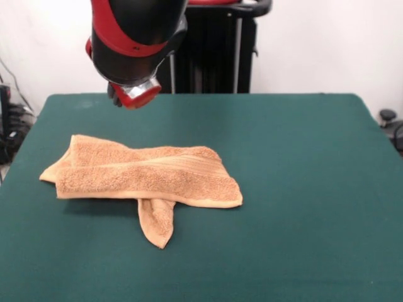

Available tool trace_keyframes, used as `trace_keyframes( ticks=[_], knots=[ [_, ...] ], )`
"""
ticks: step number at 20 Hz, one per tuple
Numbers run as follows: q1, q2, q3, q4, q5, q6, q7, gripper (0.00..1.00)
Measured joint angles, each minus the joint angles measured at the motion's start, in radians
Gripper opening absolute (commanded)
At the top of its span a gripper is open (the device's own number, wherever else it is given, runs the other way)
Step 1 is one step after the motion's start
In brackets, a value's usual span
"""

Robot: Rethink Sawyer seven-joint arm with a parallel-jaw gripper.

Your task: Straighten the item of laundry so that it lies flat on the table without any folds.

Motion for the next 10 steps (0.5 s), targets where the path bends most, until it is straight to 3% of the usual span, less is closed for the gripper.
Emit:
trace_keyframes(
  ticks=[10],
  knots=[
    [-0.081,0.059,-0.045,-0.227,0.029,0.181,0.004,0.0]
  ],
)
